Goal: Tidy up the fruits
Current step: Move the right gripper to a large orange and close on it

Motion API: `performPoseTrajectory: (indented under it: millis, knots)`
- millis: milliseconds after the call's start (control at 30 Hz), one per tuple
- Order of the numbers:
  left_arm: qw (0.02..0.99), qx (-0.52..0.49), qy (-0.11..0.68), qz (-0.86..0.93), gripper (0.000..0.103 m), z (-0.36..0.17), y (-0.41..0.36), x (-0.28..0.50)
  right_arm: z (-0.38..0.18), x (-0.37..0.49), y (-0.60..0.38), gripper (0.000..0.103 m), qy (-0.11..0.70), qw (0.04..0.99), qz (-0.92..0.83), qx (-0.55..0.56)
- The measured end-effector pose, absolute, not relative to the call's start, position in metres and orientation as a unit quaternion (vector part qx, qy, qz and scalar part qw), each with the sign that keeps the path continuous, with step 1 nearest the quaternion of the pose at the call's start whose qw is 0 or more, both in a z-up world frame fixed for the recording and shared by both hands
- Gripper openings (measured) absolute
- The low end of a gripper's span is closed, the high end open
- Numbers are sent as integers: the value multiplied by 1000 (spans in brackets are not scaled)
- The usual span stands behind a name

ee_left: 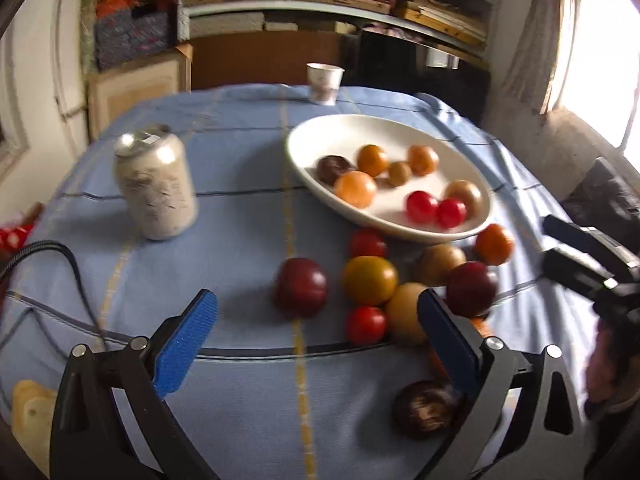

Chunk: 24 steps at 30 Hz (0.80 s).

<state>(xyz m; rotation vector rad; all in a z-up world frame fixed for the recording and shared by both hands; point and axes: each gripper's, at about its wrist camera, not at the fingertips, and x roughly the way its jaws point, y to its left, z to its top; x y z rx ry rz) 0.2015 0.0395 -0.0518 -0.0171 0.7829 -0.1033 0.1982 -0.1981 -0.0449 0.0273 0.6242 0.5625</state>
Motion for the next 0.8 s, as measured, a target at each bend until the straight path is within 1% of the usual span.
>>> performPoseTrajectory:
  millis: [333, 433, 500, 600, 733, 800]
  knots:
    - [930, -10, 366, -33, 98, -50, 47, 188, -61, 204, -223, 81, 319, 922, 217, 17]
    - [930, -15, 367, -30, 98, -51, 50, 188, -68, 213, -224, 74, 333, 920, 207, 12]
    - [930, -20, 367, -27, 98, -51, 53, 187, -72, 217, -221, 67, 341, 917, 205, 4]
    - [930, -26, 366, -26, 98, -50, 56, 185, -78, 228, -214, 61, 358, 911, 206, -6]
    - [929, -29, 368, -24, 98, -50, 59, 184, -81, 240, -208, 59, 361, 910, 202, -21]
    - [928, -32, 370, -22, 98, -51, 61, 184, -83, 246, -206, 56, 370, 906, 205, -25]
